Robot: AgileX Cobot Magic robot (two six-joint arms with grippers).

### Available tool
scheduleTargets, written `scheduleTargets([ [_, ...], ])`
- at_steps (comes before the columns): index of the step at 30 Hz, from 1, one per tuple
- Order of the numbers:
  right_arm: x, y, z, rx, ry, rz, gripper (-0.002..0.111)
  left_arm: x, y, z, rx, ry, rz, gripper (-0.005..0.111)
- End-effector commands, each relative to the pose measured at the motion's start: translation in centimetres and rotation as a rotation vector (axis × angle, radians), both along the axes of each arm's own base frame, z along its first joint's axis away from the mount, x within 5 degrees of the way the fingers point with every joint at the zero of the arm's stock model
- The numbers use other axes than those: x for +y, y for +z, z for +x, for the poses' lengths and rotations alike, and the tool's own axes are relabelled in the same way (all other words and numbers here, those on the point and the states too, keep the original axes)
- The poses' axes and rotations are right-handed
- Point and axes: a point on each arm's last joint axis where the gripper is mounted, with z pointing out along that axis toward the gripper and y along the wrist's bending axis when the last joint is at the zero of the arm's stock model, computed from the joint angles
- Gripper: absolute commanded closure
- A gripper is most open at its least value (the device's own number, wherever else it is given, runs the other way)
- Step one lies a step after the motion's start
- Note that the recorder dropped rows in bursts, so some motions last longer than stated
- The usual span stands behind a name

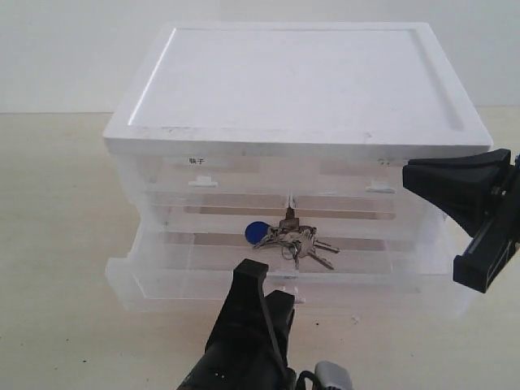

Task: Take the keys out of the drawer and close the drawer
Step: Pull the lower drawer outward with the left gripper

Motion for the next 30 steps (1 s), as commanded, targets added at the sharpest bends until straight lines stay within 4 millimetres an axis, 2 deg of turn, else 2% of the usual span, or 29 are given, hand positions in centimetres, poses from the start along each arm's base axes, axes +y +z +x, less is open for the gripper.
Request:
scheduleTargets([
  [1, 0.0, 0.2, 0.1, -0.006, -0.001, 0.006, 0.109, 0.0, -1.1, -2.1, 0.151, -0.068, 0.033, 0.102],
  [8, 0.0, 0.2, 0.1, -0.006, -0.001, 0.006, 0.109, 0.4, -0.1, -2.0, 0.152, -0.045, 0.004, 0.102],
  [15, -0.1, 0.3, 0.2, -0.012, -0.014, 0.018, 0.109, 1.8, -0.5, -2.3, 0.194, -0.041, 0.018, 0.102],
  [23, -0.1, 0.4, 0.3, -0.021, -0.024, 0.025, 0.109, 1.7, -0.6, -2.5, 0.221, -0.061, 0.026, 0.102],
  [27, -0.4, 0.0, 1.1, -0.024, -0.067, 0.046, 0.109, 1.7, -0.6, -2.5, 0.221, -0.061, 0.026, 0.102],
  [30, -0.3, -1.0, 1.9, 0.02, -0.064, 0.069, 0.109, 1.7, -0.6, -2.5, 0.221, -0.061, 0.026, 0.102],
])
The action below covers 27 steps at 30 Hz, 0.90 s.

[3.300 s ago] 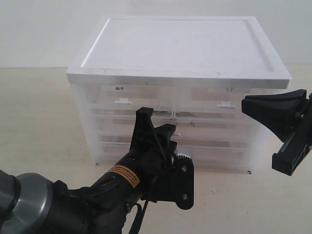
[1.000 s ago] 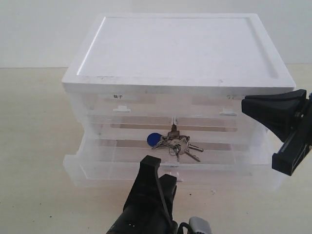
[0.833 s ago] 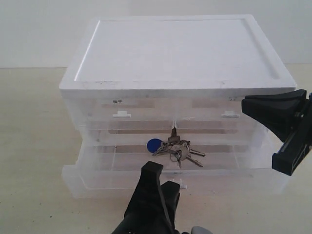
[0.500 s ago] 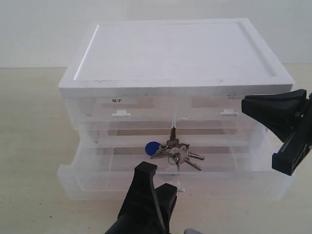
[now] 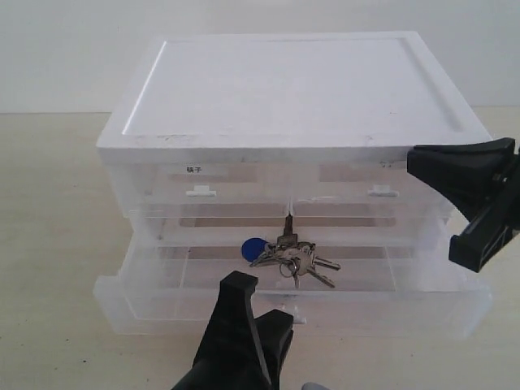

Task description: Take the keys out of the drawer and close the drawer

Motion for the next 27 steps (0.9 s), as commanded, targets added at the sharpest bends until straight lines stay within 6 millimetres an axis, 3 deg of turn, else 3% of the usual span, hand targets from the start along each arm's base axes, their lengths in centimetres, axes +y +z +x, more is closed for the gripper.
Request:
scheduleTargets([
  [1, 0.1, -1.1, 1.2, 0.04, 0.006, 0.046, 0.109, 0.6, -1.7, -1.0, 0.149, -0.014, 0.059, 0.102],
  [6, 0.6, -1.5, 1.3, 0.02, 0.085, 0.091, 0.109, 0.6, -1.7, -0.9, 0.148, -0.013, 0.058, 0.102],
  [13, 0.0, -1.7, 2.1, 0.052, -0.01, 0.053, 0.109, 0.6, -1.7, -1.0, 0.147, -0.017, 0.059, 0.102],
  [20, -0.1, -1.5, 2.7, 0.049, -0.04, 0.036, 0.109, 0.0, -0.8, -3.6, 0.145, -0.11, 0.03, 0.102],
  [27, -0.1, -1.5, 2.6, 0.046, -0.037, 0.037, 0.109, 0.5, 0.3, -3.9, 0.198, -0.082, -0.006, 0.102],
])
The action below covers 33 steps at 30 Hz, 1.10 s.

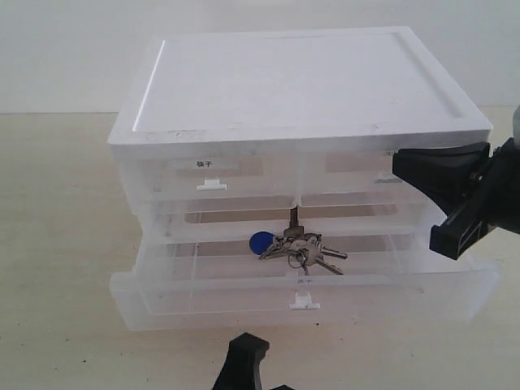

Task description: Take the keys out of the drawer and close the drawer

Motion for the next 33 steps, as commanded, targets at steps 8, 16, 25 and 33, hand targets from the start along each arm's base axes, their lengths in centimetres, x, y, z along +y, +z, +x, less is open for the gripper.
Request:
scheduleTargets([
  [8, -0.2, 0.1, 0.5, 0.006, -0.037, 0.009, 0.109, 1.7, 7.4, 1.0, 0.142, 0.09, -0.351, 0.074],
  [16, -0.1, 0.1, 0.4, 0.021, -0.024, 0.008, 0.109, 2.6, 10.2, 7.4, 0.304, 0.144, -0.377, 0.046],
  [25, 0.0, 0.1, 0.3, 0.014, -0.009, 0.014, 0.109, 2.0, 7.1, 11.5, 0.431, 0.205, -0.291, 0.048],
  [33, 0.0, 0.2, 0.3, 0.012, -0.004, 0.015, 0.109, 1.9, 5.6, 12.1, 0.413, 0.186, -0.218, 0.099],
])
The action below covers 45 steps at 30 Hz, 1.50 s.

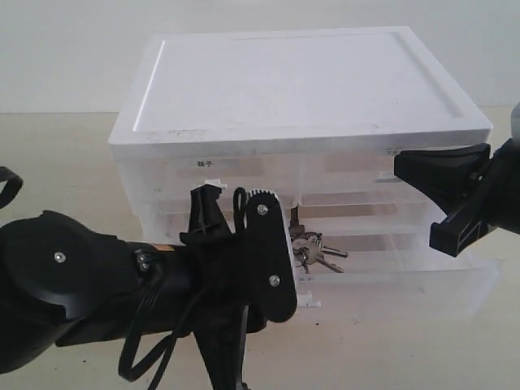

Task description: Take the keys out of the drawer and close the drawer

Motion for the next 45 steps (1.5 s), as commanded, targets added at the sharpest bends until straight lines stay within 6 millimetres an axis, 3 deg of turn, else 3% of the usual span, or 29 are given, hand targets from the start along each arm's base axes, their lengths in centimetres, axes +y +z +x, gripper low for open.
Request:
scheduleTargets([
  [1, 0.1, 0.3, 0.1, -0.015, 0.01, 0.011, 0.109, -0.2, -0.1, 0.2, -0.022, -0.027, 0.018, 0.102],
  [12, 0.1, 0.3, 0.1, -0.018, 0.008, 0.011, 0.109, -0.4, 1.8, -1.9, 0.077, -0.186, -0.067, 0.102],
  [19, 0.0, 0.4, 0.2, -0.023, -0.002, 0.013, 0.109, 0.8, 1.7, -2.9, 0.084, -0.215, -0.056, 0.102],
  [28, 0.0, 0.4, 0.2, -0.026, -0.001, 0.013, 0.109, 0.8, 1.6, -3.1, 0.101, -0.212, -0.062, 0.102],
  [31, 0.0, 0.4, 0.2, -0.026, -0.001, 0.013, 0.109, 1.0, 1.8, -2.8, 0.066, -0.188, -0.059, 0.09],
  [36, 0.0, 0.4, 0.2, -0.021, -0.003, 0.015, 0.109, 1.1, 2.7, -3.2, 0.065, -0.211, -0.088, 0.045],
  [41, 0.0, 0.4, 0.2, -0.021, -0.003, 0.015, 0.109, 1.5, 4.4, -4.0, 0.077, -0.232, -0.159, 0.044],
  [45, 0.0, 0.4, 0.2, -0.022, -0.001, 0.016, 0.109, 2.1, 6.8, -3.2, 0.067, -0.048, -0.302, 0.045],
])
